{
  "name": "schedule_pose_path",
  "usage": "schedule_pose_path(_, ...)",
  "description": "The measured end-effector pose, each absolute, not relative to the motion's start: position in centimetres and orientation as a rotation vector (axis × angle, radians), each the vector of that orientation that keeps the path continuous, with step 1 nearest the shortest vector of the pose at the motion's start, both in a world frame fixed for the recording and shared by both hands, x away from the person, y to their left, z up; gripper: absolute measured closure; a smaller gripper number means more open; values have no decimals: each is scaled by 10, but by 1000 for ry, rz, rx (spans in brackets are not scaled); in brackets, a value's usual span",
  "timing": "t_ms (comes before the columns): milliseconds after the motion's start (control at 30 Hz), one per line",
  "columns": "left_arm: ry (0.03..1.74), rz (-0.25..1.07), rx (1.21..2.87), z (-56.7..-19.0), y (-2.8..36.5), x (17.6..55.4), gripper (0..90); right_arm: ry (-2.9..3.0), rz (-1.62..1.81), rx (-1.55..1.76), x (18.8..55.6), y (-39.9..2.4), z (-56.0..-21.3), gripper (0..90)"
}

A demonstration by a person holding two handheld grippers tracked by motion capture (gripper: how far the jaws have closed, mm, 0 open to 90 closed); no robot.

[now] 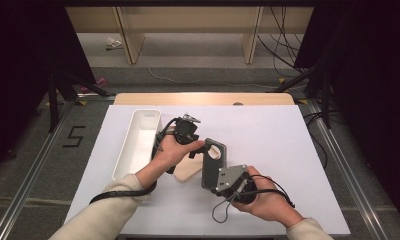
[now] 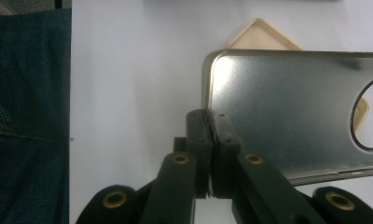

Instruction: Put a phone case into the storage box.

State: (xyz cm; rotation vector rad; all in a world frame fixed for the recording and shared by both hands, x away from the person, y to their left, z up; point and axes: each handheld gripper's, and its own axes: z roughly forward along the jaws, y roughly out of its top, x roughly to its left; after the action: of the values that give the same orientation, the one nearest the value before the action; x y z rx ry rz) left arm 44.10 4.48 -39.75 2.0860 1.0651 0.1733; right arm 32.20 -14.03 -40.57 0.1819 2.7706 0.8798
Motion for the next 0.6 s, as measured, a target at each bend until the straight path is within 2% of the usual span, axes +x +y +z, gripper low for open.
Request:
schedule_pose_path(433,1125,52,2087,-407,44,445,589,2769,878,164,320,-138,-405,885)
schedule_pose_path(600,1152,9,2024,-407,44,444,643,2770,870,154,319,-137,-406,885)
